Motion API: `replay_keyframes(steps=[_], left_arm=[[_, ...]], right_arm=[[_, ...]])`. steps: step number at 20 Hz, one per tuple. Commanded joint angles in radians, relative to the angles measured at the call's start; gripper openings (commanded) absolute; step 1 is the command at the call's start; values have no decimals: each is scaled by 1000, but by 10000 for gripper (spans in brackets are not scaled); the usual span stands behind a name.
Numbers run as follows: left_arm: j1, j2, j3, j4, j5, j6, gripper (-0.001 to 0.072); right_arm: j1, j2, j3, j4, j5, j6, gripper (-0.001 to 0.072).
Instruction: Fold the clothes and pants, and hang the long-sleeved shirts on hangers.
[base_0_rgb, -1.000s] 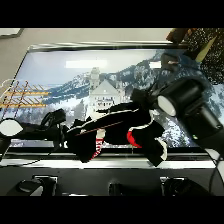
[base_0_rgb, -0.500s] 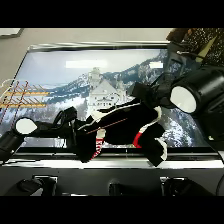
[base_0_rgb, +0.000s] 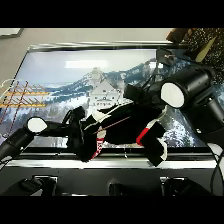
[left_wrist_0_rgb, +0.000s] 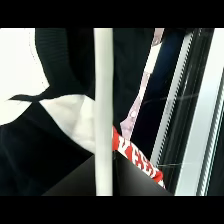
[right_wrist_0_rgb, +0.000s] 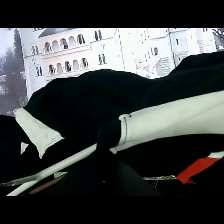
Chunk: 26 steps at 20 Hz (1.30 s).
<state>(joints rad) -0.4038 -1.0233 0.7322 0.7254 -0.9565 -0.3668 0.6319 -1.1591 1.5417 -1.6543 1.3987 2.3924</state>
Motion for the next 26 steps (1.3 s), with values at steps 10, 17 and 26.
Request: replay_keyframes(steps=[10, 17, 26], left_arm=[[-20, -67, 43, 7, -87, -8, 40], [-47, -69, 78, 19, -43, -8, 40], [-108, -150, 167, 19, -37, -8, 40]], right_arm=[[1, 92, 33, -117, 102, -40, 45], [1, 52, 63, -59, 67, -52, 45], [1, -26, 63, 63, -47, -98, 45]])
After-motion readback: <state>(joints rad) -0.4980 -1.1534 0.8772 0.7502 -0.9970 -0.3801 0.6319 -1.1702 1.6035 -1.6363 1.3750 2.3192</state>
